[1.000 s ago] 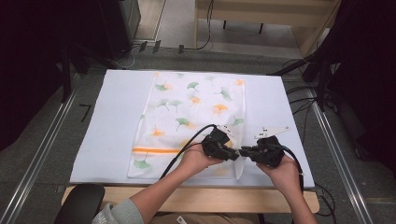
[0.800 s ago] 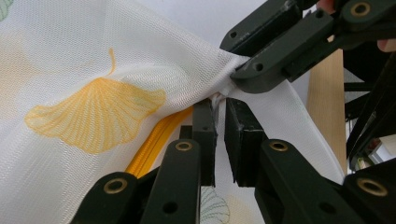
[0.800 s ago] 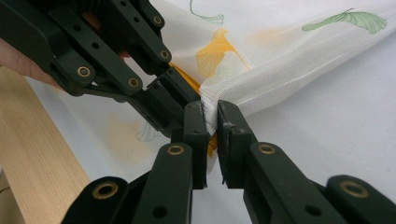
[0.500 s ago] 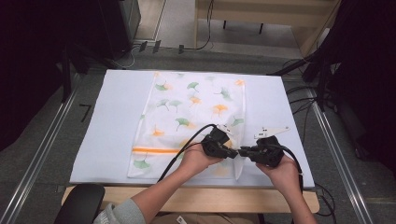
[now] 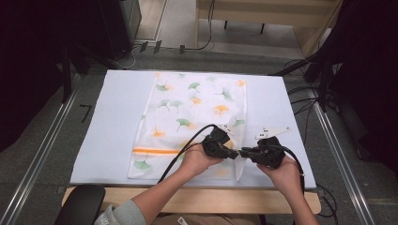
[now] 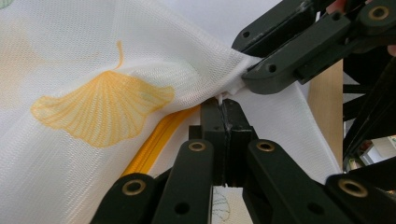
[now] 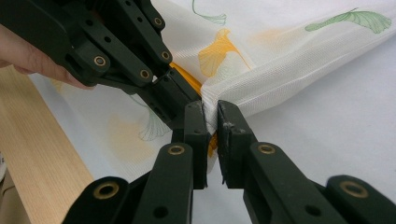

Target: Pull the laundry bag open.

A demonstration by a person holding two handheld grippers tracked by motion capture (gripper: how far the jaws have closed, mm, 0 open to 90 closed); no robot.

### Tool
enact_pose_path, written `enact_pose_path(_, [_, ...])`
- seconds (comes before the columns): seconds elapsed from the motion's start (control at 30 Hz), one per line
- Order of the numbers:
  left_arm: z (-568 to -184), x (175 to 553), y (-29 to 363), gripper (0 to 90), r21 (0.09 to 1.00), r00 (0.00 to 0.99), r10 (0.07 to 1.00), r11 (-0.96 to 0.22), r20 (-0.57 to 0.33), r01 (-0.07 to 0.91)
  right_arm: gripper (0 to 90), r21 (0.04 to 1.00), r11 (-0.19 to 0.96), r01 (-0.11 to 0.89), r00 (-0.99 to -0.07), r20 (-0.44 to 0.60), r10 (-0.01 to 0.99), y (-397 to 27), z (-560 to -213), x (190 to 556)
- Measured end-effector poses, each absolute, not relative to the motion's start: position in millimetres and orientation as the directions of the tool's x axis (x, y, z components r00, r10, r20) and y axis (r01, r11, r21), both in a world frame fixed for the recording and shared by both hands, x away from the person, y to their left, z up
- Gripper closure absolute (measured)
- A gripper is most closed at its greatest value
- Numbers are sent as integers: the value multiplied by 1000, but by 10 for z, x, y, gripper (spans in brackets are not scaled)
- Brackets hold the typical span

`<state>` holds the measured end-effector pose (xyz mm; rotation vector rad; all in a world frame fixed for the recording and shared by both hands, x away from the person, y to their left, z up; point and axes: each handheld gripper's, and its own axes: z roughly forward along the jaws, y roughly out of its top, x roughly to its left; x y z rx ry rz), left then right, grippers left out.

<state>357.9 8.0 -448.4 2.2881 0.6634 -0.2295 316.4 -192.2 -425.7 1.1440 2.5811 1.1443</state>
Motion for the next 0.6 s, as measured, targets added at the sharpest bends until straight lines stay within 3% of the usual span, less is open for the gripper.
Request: enact_pose_path(0.6, [-4526, 3666, 227, 900, 566, 836, 442, -617, -325, 546, 843, 685, 427, 590, -716, 199, 669, -1964, -4207, 3144])
